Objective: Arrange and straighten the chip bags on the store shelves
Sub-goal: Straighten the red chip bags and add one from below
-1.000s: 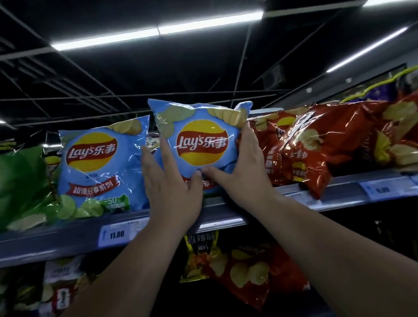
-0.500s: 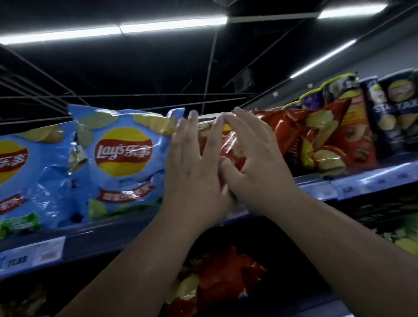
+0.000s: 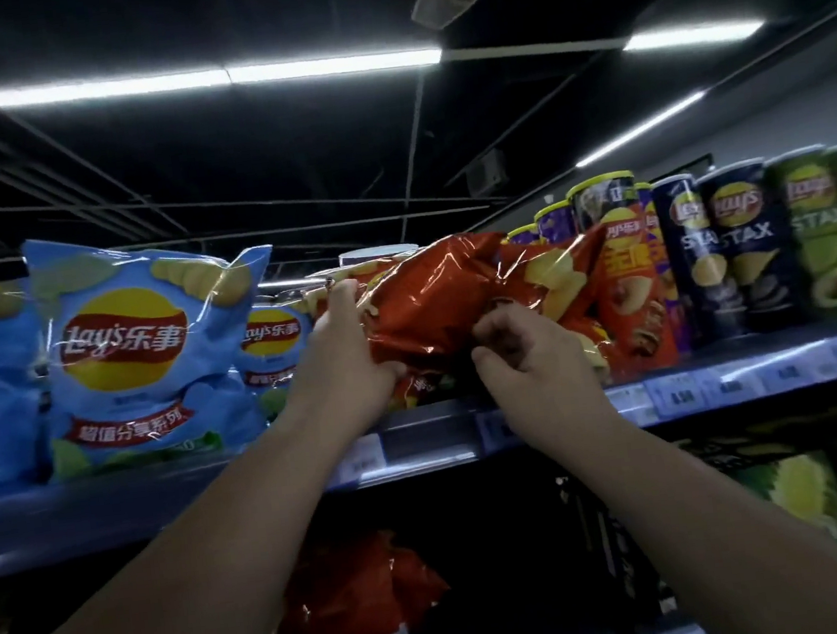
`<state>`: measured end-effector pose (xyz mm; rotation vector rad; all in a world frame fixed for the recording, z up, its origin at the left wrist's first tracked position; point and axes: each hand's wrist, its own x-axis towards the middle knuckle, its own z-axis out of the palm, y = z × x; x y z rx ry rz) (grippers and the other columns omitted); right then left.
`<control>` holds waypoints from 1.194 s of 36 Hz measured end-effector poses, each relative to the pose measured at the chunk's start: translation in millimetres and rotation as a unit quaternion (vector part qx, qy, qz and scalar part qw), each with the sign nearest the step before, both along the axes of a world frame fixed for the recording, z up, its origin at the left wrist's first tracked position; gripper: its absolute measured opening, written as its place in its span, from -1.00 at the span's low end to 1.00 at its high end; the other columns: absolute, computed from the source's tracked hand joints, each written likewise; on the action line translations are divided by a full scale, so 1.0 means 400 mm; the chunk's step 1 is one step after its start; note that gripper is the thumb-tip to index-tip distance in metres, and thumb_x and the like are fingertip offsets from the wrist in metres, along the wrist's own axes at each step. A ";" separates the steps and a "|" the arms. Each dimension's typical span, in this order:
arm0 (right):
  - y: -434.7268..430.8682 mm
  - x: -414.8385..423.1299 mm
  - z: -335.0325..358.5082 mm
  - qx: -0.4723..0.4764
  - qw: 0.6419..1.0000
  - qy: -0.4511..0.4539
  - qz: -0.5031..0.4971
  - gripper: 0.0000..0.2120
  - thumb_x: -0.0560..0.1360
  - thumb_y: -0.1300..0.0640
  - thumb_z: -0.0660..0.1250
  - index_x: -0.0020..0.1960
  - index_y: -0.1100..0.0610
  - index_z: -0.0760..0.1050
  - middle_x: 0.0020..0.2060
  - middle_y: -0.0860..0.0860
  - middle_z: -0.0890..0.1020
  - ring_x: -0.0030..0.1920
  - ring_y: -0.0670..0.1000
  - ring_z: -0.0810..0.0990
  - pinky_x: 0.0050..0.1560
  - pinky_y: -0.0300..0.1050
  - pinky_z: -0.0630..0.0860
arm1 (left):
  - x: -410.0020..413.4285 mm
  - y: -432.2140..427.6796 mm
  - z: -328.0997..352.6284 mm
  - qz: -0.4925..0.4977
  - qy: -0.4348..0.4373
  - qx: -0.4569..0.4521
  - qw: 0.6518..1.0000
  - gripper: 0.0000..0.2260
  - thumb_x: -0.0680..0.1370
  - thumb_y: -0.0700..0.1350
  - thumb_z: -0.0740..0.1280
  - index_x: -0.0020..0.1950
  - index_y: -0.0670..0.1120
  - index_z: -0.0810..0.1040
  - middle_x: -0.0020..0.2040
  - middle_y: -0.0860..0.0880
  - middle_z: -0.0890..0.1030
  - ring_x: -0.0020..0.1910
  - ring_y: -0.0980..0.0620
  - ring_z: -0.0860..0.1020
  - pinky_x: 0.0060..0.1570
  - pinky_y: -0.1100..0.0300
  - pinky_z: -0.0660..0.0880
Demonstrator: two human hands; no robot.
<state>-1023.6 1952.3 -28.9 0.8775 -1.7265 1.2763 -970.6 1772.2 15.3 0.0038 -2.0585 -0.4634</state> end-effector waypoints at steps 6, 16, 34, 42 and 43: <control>-0.022 -0.019 0.029 0.019 0.998 -0.047 0.027 -0.82 0.54 0.03 0.43 0.10 -0.08 0.50 0.00 -0.13 0.57 -0.01 -0.13 0.55 -0.04 -0.25 0.48 | 0.051 -0.065 0.007 -0.039 0.091 0.115 0.988 -0.50 0.36 -0.12 0.60 0.15 0.10 0.40 0.18 -0.04 0.54 0.12 -0.02 0.55 0.08 0.10 0.46; -0.016 -0.077 0.101 -0.037 0.972 -0.205 0.106 -0.54 0.46 -0.34 0.37 0.10 0.02 0.54 -0.01 -0.03 0.67 -0.03 -0.03 0.64 -0.05 -0.07 0.58 | 0.106 -0.079 -0.001 -0.135 0.090 0.164 0.973 -0.73 0.55 -0.15 0.42 0.04 0.22 0.48 0.01 0.18 0.63 0.02 0.18 0.60 0.06 0.12 0.54; -0.084 -0.055 0.092 -0.006 0.972 -0.163 0.168 -0.09 0.40 0.12 0.60 0.57 -0.04 0.12 0.26 -0.06 0.48 0.25 0.00 0.52 0.29 0.02 0.52 | 0.024 -0.097 0.001 -0.127 -0.073 0.247 0.958 -0.68 0.68 0.09 0.17 0.43 0.17 0.29 0.26 0.02 0.57 0.19 -0.03 0.54 0.30 -0.10 0.45; -0.099 -0.080 0.072 0.043 0.982 -0.176 0.060 -0.40 0.41 -0.08 0.56 0.28 -0.06 0.28 0.16 -0.08 0.54 0.18 0.04 0.58 0.23 0.14 0.57 | -0.009 -0.096 -0.010 -0.057 -0.111 0.164 0.978 -0.63 0.69 0.03 0.13 0.49 0.06 0.38 0.30 0.03 0.52 0.31 -0.02 0.45 0.29 0.08 0.39; -0.097 -0.081 0.074 0.048 0.980 -0.184 0.060 -0.41 0.41 -0.07 0.57 0.26 -0.06 0.27 0.15 -0.08 0.53 0.18 0.04 0.58 0.23 0.14 0.57 | -0.006 -0.095 -0.009 -0.065 -0.116 0.167 0.977 -0.63 0.68 0.05 0.14 0.48 0.07 0.40 0.28 0.05 0.52 0.30 -0.01 0.46 0.29 0.09 0.39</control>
